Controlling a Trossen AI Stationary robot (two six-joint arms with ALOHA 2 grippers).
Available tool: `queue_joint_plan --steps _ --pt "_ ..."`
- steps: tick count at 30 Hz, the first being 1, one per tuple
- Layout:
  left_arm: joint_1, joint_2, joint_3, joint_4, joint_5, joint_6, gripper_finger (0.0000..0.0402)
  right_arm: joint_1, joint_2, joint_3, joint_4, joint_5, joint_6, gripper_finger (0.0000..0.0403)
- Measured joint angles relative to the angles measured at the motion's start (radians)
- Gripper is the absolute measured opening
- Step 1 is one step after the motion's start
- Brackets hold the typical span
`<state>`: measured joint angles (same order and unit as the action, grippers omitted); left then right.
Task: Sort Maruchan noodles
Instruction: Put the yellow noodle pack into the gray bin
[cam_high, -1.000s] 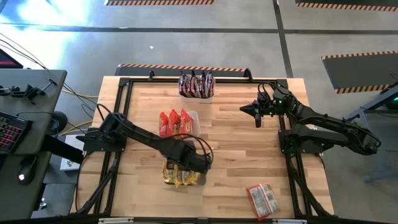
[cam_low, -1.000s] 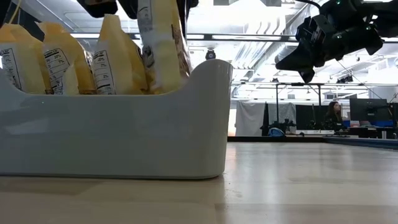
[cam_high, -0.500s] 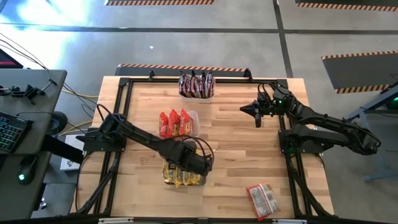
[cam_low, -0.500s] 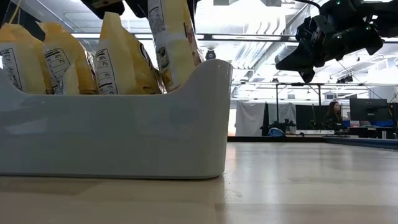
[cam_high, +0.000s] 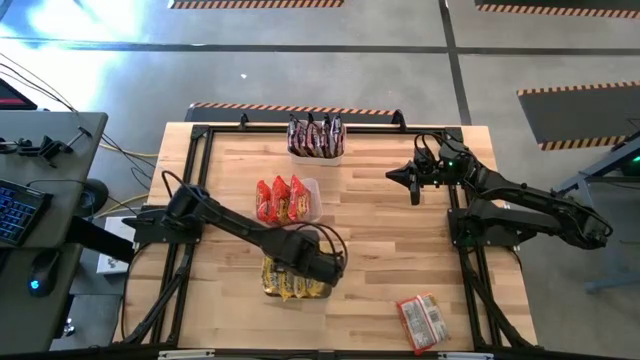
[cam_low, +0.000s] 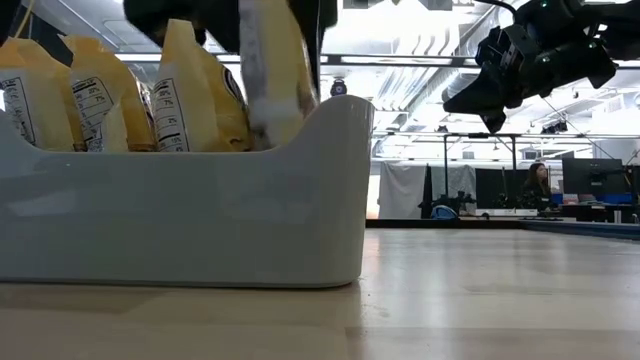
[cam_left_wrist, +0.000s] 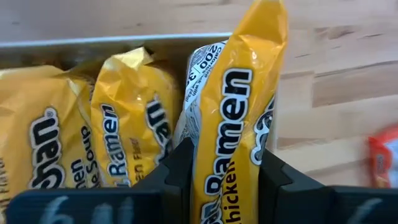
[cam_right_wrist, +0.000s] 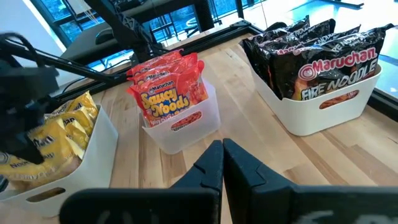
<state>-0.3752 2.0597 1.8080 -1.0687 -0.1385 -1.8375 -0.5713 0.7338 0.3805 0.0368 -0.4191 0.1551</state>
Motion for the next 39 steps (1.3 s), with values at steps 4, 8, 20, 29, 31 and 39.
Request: queue_joint_plan --steps 4,8,20,29,31,39 --pt "0.0 0.028 0.0 0.053 0.006 -0.017 0.008 0.0 0.0 0.0 -0.004 0.0 0.0 0.0" --pt "0.0 0.026 0.0 0.04 0.004 -0.033 0.008 0.0 0.0 0.0 -0.005 0.0 -0.002 0.0" --pt "0.024 0.029 0.0 -0.003 -0.006 0.026 0.008 0.0 0.0 0.0 -0.006 0.001 -0.007 0.0" --pt "0.04 0.077 -0.001 0.098 0.006 0.061 0.0082 0.0 0.0 0.0 -0.003 0.001 -0.007 0.0" --pt "0.04 0.081 -0.001 0.112 0.006 0.062 0.0091 0.0 0.0 0.0 -0.002 0.001 -0.006 0.0" --pt "0.04 0.059 0.0 0.126 0.01 0.12 0.0157 0.0 0.0 0.0 -0.003 0.001 -0.007 0.0"
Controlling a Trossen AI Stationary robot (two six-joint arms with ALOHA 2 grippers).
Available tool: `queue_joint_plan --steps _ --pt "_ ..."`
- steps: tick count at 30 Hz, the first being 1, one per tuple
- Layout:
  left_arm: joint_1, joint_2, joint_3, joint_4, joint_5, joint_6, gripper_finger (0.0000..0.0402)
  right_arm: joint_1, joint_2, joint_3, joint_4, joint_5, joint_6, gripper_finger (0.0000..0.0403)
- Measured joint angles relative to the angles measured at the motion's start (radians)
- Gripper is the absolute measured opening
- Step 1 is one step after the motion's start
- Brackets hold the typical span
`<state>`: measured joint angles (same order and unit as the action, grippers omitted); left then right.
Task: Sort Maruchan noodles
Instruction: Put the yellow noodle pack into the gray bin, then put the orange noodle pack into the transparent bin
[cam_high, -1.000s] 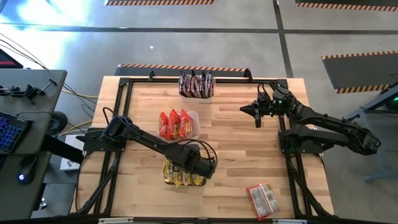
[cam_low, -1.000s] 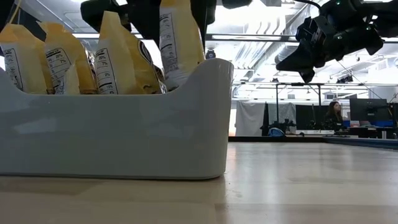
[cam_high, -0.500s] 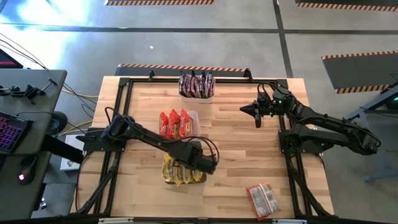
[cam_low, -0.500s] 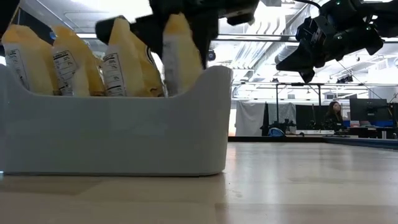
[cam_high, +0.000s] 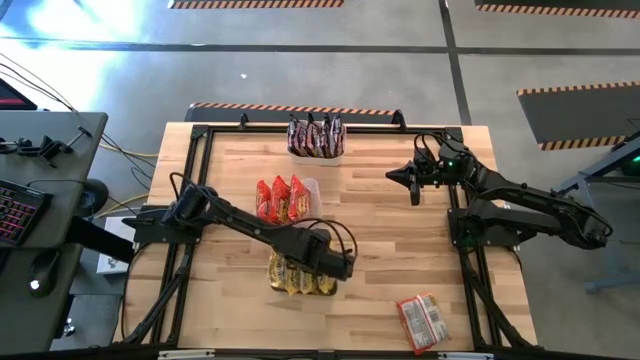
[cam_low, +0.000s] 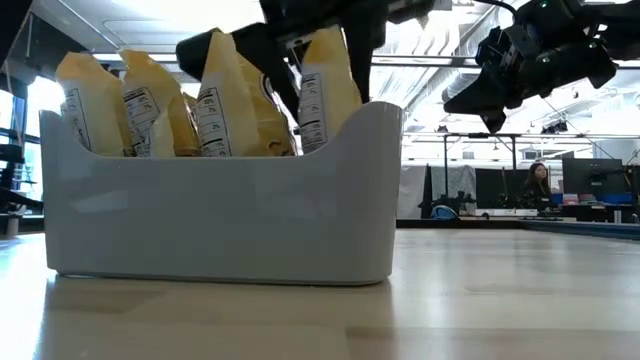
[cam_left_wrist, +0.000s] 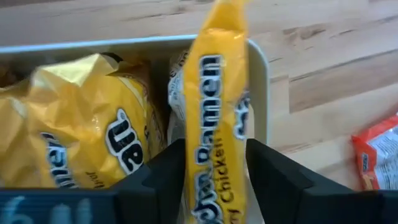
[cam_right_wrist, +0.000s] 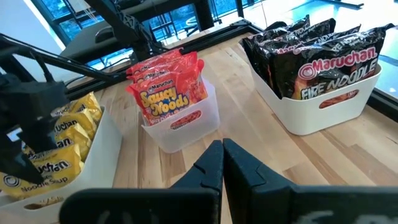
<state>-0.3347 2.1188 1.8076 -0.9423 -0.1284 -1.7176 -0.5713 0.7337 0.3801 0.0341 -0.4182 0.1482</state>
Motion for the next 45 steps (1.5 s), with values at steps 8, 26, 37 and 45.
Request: queue_joint_plan --steps 8,26,37,45 --pt "0.001 -0.059 0.001 -0.001 -0.002 0.061 0.0172 0.0 0.0 0.0 0.0 0.0 -0.026 0.0" --pt "-0.014 -0.16 0.001 -0.025 -0.05 0.22 0.0087 0.001 0.0 0.0 -0.003 0.0 -0.039 0.0" --pt "0.042 -0.237 0.001 -0.061 -0.152 0.54 0.0003 0.046 -0.003 0.0 -0.038 0.088 -0.026 0.0" --pt "0.129 -0.237 0.0 0.081 -0.053 0.959 0.0 0.169 -0.002 0.0 -0.048 0.259 0.034 0.0"
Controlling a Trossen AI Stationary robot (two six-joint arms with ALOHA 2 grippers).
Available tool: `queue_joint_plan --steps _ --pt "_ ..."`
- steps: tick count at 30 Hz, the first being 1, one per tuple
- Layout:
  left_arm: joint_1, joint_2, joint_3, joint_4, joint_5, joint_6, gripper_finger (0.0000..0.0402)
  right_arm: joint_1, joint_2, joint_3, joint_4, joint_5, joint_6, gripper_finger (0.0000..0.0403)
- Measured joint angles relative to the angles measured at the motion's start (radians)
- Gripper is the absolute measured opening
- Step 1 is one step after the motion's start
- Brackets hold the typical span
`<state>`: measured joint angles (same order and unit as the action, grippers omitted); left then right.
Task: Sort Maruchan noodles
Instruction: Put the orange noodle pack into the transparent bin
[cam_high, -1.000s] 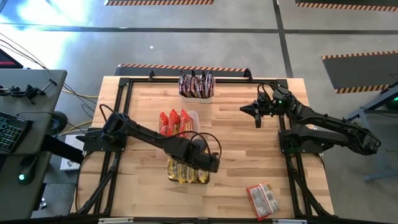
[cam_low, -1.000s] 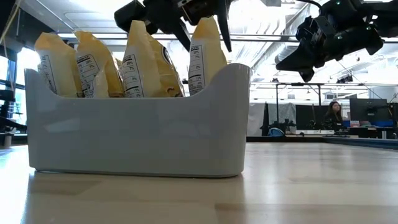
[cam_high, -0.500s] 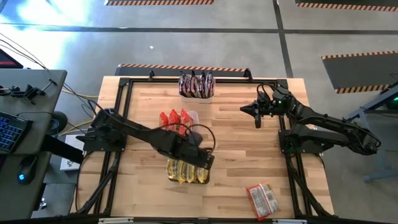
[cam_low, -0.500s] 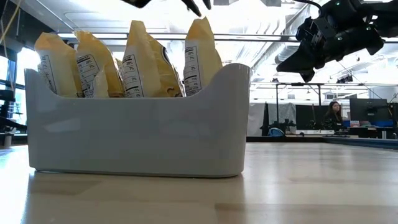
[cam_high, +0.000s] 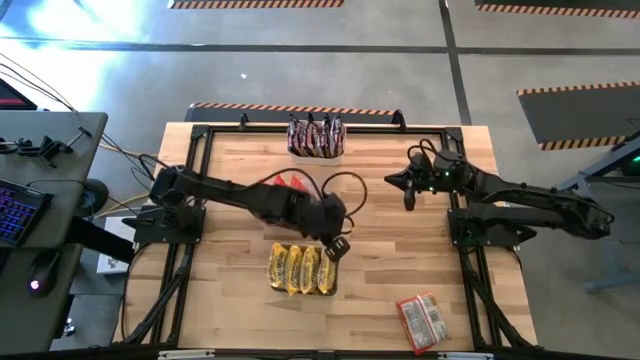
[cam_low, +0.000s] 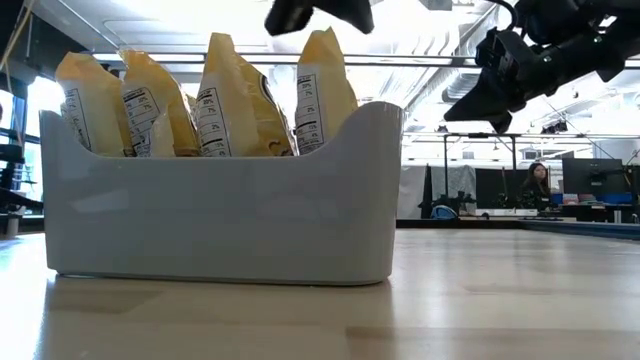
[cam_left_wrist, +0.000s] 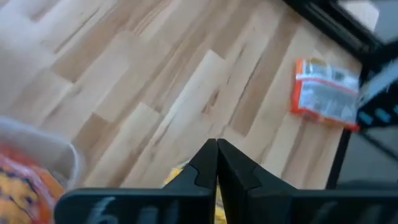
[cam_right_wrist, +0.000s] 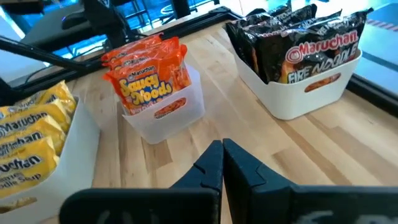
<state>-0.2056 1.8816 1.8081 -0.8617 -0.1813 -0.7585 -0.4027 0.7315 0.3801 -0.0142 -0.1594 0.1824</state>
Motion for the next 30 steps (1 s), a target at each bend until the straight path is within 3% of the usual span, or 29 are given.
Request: queue_joint_plan --steps 5,9,14,18,24,30 --pt "0.054 -0.038 -0.126 0.162 0.135 0.166 0.0 0.045 0.0 0.0 0.002 0.049 0.042 0.0" --pt "0.092 -0.11 -0.297 0.405 0.214 0.194 0.0 0.066 0.003 0.044 -0.05 0.077 0.045 0.0" --pt "0.118 -0.2 -0.471 0.642 0.214 0.163 0.0 0.083 0.003 0.139 -0.182 0.11 0.02 0.0" --pt "0.126 -0.27 -0.577 0.698 0.194 0.156 0.0 0.092 0.003 0.207 -0.337 0.076 0.053 0.0" --pt "0.134 -0.394 -0.723 0.787 0.157 0.165 0.0 0.177 0.001 0.241 -0.53 -0.08 0.345 0.0004" --pt "0.189 -0.509 -0.891 0.93 0.176 0.168 0.0 0.452 0.01 0.241 -0.66 -0.037 0.722 0.0071"
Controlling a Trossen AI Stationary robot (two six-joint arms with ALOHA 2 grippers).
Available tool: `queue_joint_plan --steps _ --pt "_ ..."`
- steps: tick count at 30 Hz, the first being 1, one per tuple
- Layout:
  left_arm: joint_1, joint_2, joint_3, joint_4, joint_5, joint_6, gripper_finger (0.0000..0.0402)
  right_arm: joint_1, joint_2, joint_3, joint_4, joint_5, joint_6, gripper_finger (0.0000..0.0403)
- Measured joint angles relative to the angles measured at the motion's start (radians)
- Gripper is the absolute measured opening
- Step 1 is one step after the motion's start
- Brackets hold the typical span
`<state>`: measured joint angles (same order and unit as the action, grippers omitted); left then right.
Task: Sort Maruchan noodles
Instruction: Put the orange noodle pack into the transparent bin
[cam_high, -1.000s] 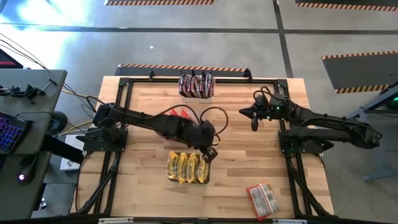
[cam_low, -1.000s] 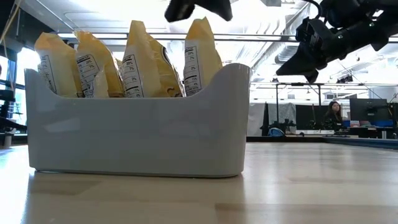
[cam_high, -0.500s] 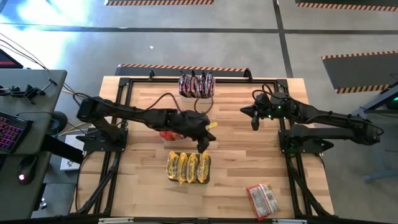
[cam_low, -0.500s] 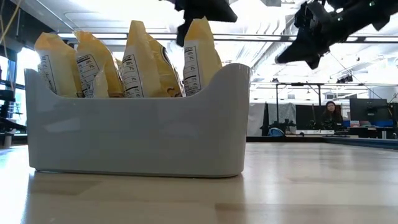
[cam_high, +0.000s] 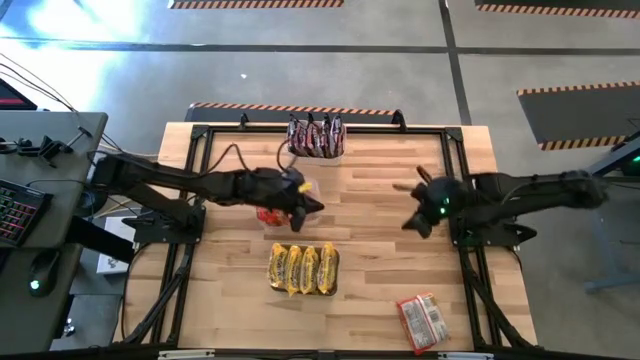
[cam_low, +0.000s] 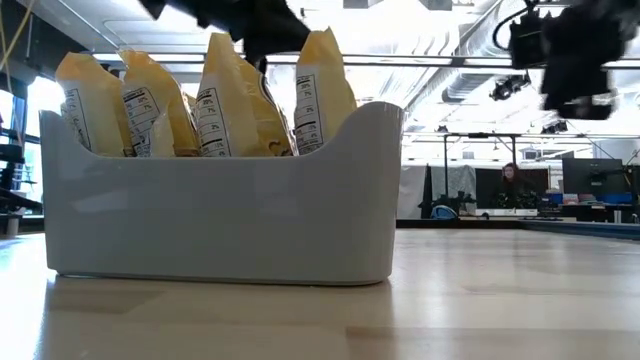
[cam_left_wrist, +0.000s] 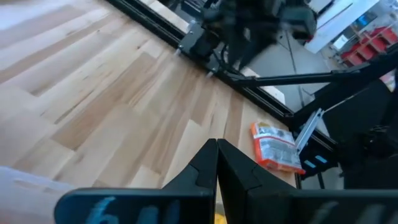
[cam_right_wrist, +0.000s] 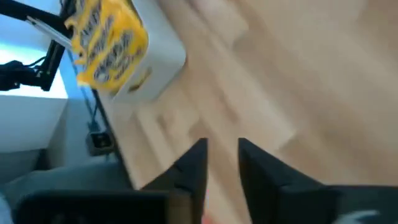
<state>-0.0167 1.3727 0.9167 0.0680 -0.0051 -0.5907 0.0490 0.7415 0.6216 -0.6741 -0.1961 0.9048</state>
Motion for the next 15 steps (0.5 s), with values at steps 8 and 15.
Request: queue_joint_plan --steps 8,15 --pt "0.066 -0.064 -0.095 0.01 0.097 0.035 0.0 0.446 0.1 0.0 0.037 0.096 0.613 0.0176" --pt "0.09 -0.065 -0.105 0.006 0.161 0.101 0.0 0.711 0.286 0.0 0.187 0.11 0.965 0.0225"
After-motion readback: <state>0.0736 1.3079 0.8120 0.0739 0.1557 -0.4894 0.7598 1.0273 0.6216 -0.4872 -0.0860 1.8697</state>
